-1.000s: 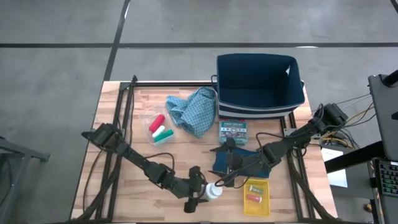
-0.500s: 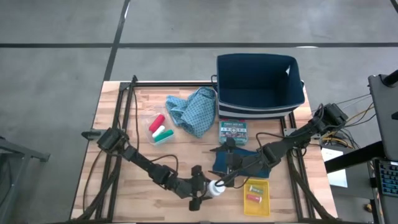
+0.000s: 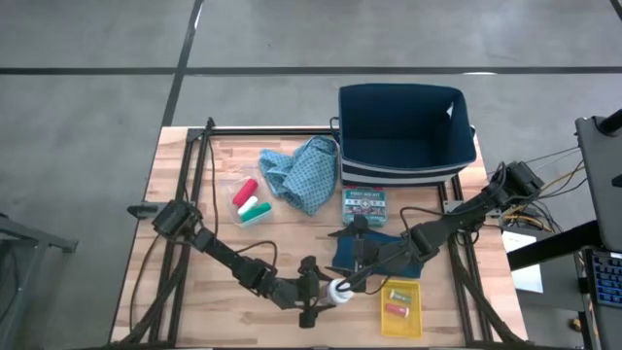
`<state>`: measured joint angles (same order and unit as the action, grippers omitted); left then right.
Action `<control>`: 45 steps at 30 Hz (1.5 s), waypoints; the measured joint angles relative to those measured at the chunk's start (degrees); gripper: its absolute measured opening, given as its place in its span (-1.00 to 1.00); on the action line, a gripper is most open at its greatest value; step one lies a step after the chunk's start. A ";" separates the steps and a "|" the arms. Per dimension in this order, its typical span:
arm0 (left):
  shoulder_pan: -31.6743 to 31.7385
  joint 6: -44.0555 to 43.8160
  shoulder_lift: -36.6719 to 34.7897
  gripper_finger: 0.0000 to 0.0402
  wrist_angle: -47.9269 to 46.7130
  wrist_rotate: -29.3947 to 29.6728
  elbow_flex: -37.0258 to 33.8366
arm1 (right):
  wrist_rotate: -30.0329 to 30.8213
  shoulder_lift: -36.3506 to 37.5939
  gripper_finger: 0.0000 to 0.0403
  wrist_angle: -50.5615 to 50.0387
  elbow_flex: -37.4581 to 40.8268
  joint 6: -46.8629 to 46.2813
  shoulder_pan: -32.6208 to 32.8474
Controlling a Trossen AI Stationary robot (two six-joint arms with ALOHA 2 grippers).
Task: Pick & place medical supplies in basket/bin
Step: Put the white pill bottle into the yellow bin
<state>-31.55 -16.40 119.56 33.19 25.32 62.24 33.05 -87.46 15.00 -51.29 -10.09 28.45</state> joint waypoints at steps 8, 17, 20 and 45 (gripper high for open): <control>0.04 -2.50 2.30 0.68 -0.35 -0.02 -0.02 | -0.01 0.02 0.99 -0.02 0.00 0.00 0.02; -0.11 -5.07 3.03 0.66 -1.30 -1.31 -0.39 | -0.01 0.02 0.99 -0.20 0.00 0.00 0.04; -0.11 -5.06 3.03 0.67 -1.35 -1.31 -0.39 | -0.01 0.02 0.99 -0.20 0.00 0.00 0.04; -0.04 -9.18 3.03 0.67 -6.01 -1.33 -0.42 | -0.03 0.02 0.99 -0.07 0.09 0.00 0.04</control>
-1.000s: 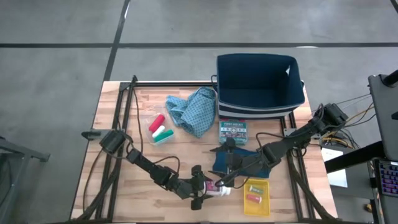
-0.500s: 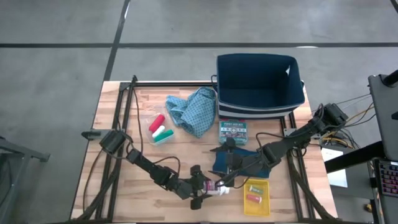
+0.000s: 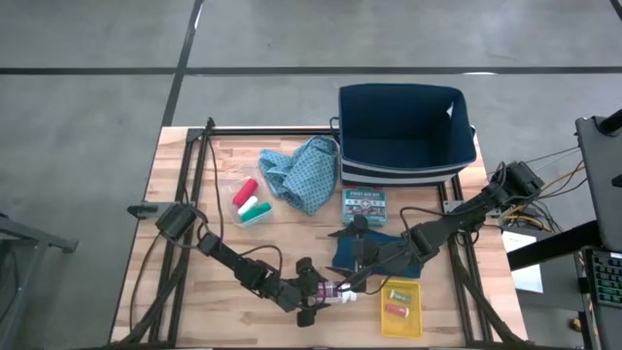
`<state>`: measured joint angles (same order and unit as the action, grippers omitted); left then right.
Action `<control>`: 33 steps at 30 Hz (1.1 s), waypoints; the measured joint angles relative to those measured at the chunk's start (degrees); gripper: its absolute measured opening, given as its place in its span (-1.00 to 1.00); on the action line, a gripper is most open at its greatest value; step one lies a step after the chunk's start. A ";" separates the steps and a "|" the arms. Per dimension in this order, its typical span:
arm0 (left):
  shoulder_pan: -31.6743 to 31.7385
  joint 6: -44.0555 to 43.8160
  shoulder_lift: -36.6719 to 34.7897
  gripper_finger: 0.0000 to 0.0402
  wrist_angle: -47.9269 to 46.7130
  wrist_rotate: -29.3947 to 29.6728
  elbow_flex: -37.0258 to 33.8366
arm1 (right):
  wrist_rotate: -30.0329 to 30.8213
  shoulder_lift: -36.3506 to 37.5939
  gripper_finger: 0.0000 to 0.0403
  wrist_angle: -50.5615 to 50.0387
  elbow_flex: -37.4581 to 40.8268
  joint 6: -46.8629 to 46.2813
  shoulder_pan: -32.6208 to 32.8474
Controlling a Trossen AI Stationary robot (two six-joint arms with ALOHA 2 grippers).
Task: Pick & place medical supplies in basket/bin
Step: Put the white pill bottle into the yellow bin
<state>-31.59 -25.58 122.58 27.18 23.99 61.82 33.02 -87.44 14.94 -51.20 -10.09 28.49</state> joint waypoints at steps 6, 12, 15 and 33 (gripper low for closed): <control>0.00 0.00 0.00 0.68 0.02 0.02 0.00 | 0.00 0.01 0.99 0.04 0.00 0.02 0.00; -0.02 -0.03 0.00 0.67 -0.07 0.90 0.00 | 0.02 0.02 0.99 0.07 0.00 0.00 0.00; -0.04 -0.46 0.00 0.68 -0.07 0.92 0.00 | 0.01 0.00 0.99 0.07 0.00 0.01 0.00; -0.07 -1.09 0.00 0.67 -0.04 1.09 0.00 | 0.00 0.02 0.99 0.11 0.00 0.02 0.00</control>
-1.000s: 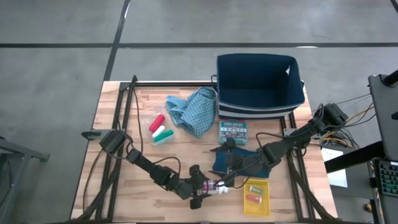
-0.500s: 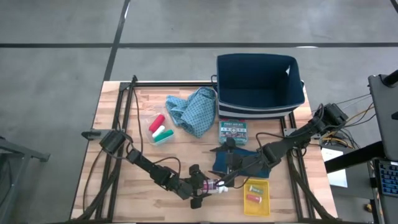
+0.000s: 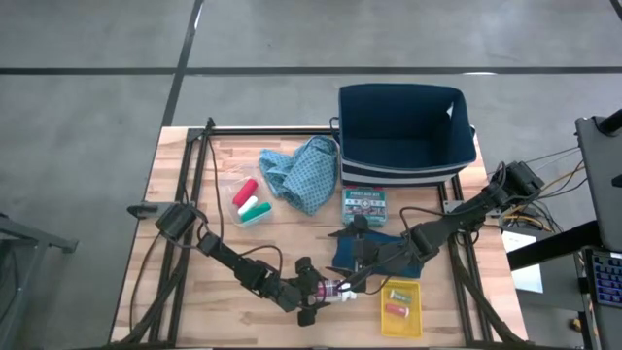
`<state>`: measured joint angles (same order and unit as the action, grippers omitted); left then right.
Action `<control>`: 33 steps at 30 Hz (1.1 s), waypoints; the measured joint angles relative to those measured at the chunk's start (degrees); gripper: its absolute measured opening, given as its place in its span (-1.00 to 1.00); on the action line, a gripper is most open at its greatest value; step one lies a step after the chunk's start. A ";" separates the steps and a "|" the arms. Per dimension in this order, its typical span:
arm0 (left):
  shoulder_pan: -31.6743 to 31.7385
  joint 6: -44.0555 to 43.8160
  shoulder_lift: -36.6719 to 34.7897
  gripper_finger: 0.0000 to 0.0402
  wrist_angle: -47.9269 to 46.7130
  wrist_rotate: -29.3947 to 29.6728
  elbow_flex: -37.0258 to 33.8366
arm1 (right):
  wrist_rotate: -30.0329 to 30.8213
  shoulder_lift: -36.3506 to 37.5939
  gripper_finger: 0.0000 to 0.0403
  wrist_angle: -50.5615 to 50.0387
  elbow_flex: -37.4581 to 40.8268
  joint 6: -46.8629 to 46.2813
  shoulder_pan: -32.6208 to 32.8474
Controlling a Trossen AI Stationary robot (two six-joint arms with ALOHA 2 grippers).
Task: Pick & place medical supplies in basket/bin
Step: Put the white pill bottle into the yellow bin
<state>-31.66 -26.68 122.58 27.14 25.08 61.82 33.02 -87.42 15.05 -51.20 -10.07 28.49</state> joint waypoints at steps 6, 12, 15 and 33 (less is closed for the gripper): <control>0.00 0.02 0.00 0.68 0.00 0.00 0.00 | 0.00 0.00 0.99 0.00 0.00 0.00 0.00; 0.00 0.47 0.00 0.66 -0.22 0.02 0.00 | 0.00 0.00 0.99 0.00 0.00 0.00 0.00; 0.00 0.31 0.00 0.66 -0.04 0.04 0.00 | 0.00 0.00 0.99 0.00 0.00 0.00 0.00; 0.00 -0.24 0.00 0.89 0.22 0.90 0.00 | 0.00 0.00 0.99 0.00 0.00 0.00 -0.02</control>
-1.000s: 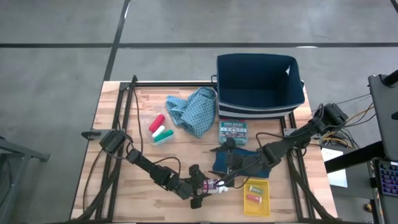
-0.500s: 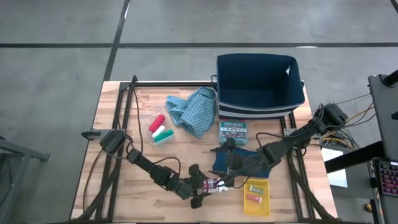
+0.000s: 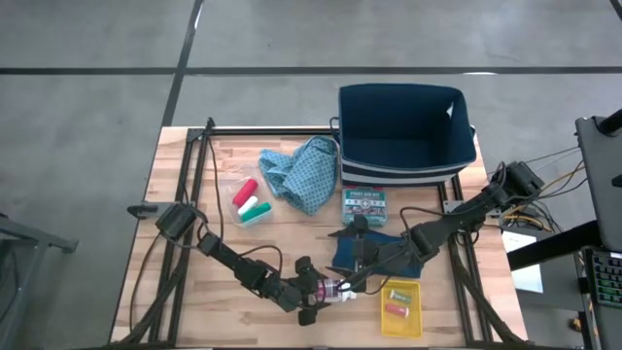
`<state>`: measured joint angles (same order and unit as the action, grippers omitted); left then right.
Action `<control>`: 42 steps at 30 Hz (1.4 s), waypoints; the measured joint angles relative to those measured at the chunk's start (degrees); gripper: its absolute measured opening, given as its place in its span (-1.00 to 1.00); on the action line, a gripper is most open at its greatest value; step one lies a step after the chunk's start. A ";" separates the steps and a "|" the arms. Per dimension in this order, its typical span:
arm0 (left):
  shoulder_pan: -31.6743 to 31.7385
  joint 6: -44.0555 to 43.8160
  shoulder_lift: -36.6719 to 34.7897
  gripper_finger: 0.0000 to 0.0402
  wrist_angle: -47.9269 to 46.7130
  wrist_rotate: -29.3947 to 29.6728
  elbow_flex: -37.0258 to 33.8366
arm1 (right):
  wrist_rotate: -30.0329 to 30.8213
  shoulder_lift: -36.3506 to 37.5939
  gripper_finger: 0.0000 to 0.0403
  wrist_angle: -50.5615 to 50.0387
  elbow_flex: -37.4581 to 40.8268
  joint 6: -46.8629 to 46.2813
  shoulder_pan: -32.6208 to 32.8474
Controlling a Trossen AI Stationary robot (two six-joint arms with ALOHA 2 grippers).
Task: Pick & place medical supplies in basket/bin
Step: Put the white pill bottle into the yellow bin
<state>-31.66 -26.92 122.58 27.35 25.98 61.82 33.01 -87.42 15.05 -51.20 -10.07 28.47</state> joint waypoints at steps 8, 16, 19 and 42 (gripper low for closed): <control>-0.12 -0.22 0.00 0.97 0.00 -0.02 0.00 | 0.00 0.00 0.99 0.01 0.00 0.00 0.00; -1.12 -2.55 -1.87 0.98 -6.32 0.00 -0.01 | 0.00 0.00 0.99 0.08 0.00 0.00 0.00; -1.71 -4.47 -3.79 0.98 -11.32 0.47 0.00 | 0.00 0.00 0.99 0.20 0.00 0.00 0.00; -11.28 -14.59 -28.12 0.99 -25.67 18.35 -13.26 | -0.02 0.00 0.99 0.24 0.00 0.00 0.00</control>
<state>-42.94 -41.50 94.46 1.69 44.33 48.56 32.99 -87.42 15.29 -51.20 -10.07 28.47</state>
